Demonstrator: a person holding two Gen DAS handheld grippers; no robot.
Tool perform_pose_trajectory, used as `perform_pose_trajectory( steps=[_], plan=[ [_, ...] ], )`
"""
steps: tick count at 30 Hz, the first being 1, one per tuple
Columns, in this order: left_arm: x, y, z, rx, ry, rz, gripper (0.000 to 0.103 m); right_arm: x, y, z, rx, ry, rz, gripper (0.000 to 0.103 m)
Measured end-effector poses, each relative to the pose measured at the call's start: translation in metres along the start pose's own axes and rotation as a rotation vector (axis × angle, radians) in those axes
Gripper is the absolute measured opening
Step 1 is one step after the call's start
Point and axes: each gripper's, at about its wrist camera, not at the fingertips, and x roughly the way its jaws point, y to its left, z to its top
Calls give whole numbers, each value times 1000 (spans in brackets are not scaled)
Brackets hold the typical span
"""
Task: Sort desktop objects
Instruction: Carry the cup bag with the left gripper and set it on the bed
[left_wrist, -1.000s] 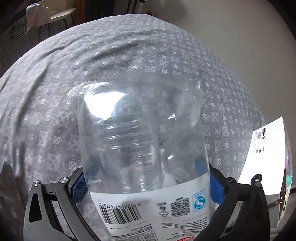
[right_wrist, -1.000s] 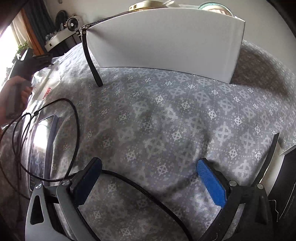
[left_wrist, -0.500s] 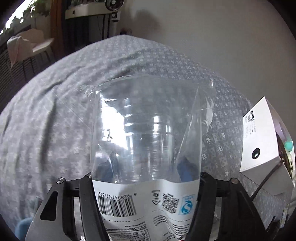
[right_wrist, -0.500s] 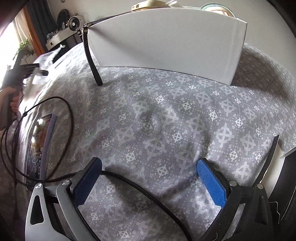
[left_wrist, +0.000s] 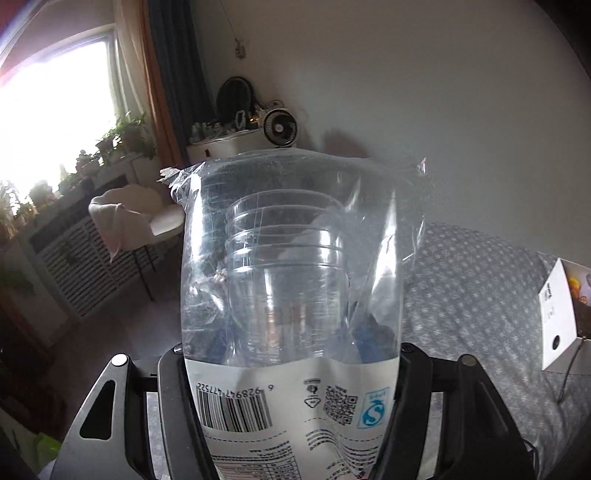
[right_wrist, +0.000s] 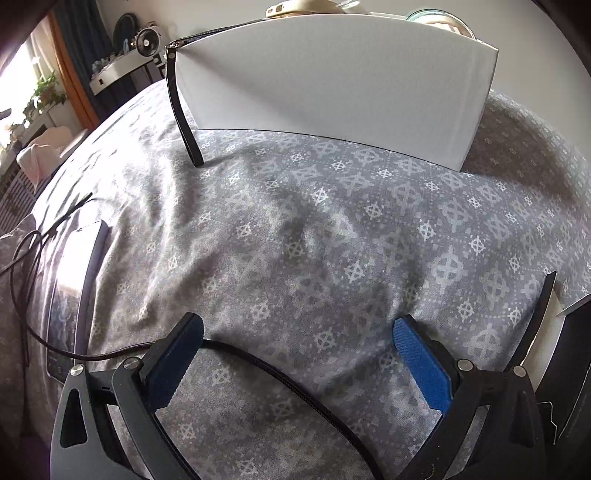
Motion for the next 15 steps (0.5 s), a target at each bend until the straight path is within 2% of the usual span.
perform_pose_trajectory(
  steps=[4,9,15],
  plan=[
    [49,19,-22,-17,104,67,61,0,0,0,-1,0,-2,103],
    [112,8,-74,57,227,113,62,0,1,0,-4,2,-8,103],
    [156,-1,-125,61,340,166,76,0,0,0,-8,4,-16,103]
  ],
)
